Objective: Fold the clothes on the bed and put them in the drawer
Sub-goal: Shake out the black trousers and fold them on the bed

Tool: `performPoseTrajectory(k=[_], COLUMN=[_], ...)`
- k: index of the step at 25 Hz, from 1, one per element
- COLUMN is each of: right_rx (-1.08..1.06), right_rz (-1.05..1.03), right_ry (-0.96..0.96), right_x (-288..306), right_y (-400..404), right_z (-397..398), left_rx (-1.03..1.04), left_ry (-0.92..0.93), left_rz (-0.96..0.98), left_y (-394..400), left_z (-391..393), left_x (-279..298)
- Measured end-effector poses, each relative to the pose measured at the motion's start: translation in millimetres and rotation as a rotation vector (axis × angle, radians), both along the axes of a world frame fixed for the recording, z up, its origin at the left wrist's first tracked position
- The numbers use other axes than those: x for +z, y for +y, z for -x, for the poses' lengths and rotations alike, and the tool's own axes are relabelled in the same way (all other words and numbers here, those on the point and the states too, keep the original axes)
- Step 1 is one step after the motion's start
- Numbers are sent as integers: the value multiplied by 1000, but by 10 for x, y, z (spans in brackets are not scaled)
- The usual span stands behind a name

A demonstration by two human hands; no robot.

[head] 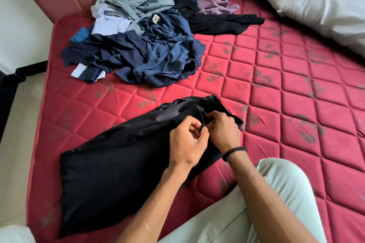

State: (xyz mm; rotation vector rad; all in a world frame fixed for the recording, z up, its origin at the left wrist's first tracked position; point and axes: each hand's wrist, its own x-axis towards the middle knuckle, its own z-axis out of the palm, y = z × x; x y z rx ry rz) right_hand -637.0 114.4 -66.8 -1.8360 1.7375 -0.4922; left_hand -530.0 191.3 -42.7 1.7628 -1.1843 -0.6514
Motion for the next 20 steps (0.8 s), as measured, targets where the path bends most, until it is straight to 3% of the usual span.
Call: performPoseTrajectory(k=[4, 10, 13, 16, 20], right_rx=[3, -50, -34, -21, 57], right_rz=[-109, 19, 18, -1, -117], right_ry=[-184, -281, -247, -193, 27], right_x=[112, 127, 142, 161, 131], right_y=[-233, -216, -183, -187, -104], right_z=[84, 118, 155, 193, 183], left_rx=[-13, -76, -82, -143, -96], left_ry=[74, 23, -90, -503, -334], left_rz=[35, -87, 5, 31, 160], left_y=[-39, -169, -40, 115, 151], left_z=[23, -11, 1, 21, -5], left_x=[-99, -263, -309, -417, -443])
